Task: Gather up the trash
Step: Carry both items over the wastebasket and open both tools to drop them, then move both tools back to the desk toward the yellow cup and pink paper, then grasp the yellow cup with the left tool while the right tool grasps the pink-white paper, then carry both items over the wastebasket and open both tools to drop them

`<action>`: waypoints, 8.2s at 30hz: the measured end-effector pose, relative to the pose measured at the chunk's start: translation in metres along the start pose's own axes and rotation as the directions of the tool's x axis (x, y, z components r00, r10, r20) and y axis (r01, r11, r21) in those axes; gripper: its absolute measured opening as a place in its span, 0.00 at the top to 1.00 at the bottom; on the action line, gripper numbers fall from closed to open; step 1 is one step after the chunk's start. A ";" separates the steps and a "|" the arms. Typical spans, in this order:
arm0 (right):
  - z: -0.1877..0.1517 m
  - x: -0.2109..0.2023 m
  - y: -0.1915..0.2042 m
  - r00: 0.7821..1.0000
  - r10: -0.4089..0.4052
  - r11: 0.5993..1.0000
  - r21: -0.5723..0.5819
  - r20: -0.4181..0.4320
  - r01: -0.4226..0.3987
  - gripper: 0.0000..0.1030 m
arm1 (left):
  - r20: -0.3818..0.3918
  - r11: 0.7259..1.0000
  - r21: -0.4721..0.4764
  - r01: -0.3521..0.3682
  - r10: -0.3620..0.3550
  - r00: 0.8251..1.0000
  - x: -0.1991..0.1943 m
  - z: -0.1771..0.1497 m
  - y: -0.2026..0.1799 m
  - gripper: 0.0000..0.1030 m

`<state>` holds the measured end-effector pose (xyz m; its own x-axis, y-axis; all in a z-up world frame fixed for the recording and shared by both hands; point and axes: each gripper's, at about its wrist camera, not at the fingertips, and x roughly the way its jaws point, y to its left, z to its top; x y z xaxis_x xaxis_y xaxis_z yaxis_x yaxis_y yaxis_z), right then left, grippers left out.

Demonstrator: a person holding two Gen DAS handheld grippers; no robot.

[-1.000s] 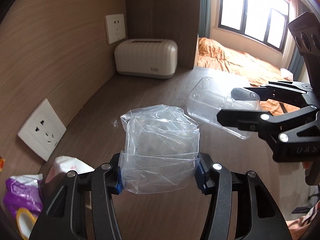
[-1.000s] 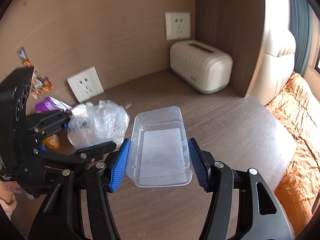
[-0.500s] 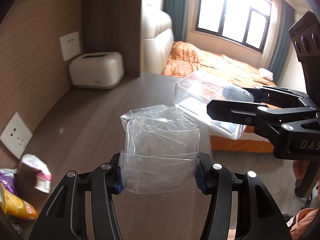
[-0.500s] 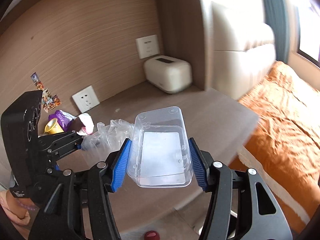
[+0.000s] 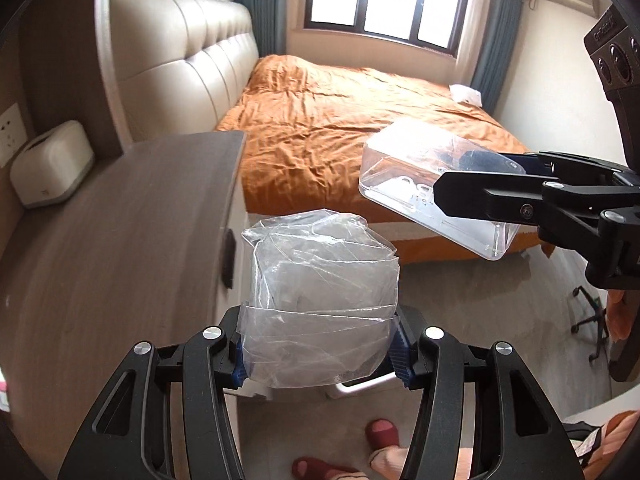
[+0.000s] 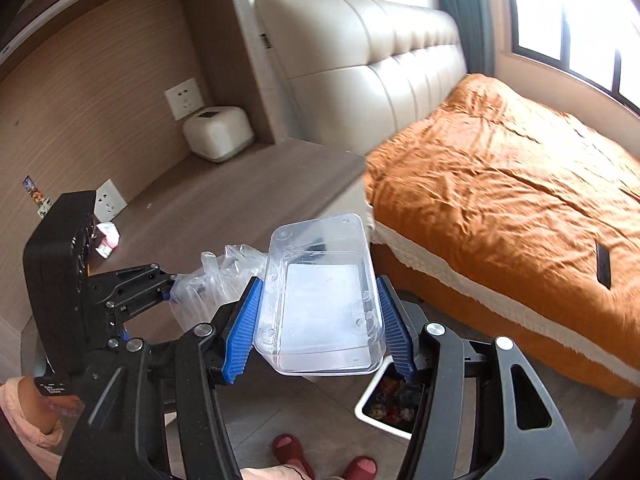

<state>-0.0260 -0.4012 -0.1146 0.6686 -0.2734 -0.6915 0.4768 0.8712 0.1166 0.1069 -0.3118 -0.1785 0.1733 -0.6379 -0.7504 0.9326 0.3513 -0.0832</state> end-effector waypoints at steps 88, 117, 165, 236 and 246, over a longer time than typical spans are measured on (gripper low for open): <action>0.006 -0.008 -0.045 0.970 0.230 0.964 -0.154 0.077 -0.217 0.04 | 0.026 0.924 -0.251 -0.288 0.304 0.952 -0.033 0.008 -0.031 0.05; 0.072 0.061 0.208 0.887 0.462 0.807 -0.426 0.024 -0.409 0.04 | -0.004 0.655 -0.502 -0.565 0.651 0.759 -0.192 -0.083 0.162 0.05; 0.064 0.218 0.384 0.840 0.432 0.706 -0.457 -0.327 -0.541 0.90 | -0.110 0.665 -0.474 -0.577 0.606 0.788 -0.185 -0.140 0.297 0.59; -0.109 0.139 -0.144 0.968 0.008 0.995 0.095 -0.251 0.016 0.86 | -0.168 0.974 0.135 0.182 -0.158 0.973 0.219 -0.061 -0.078 0.57; -0.184 0.217 -0.177 0.946 -0.051 0.997 0.043 -0.321 0.068 0.05 | -0.163 0.982 0.114 0.153 -0.134 0.978 0.311 -0.115 -0.072 0.04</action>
<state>-0.0701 -0.5403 -0.4163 0.4250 -0.1723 -0.8886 0.5453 0.8323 0.0995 0.0575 -0.4570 -0.4814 -0.0068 -0.5589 -0.8292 0.9780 0.1692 -0.1220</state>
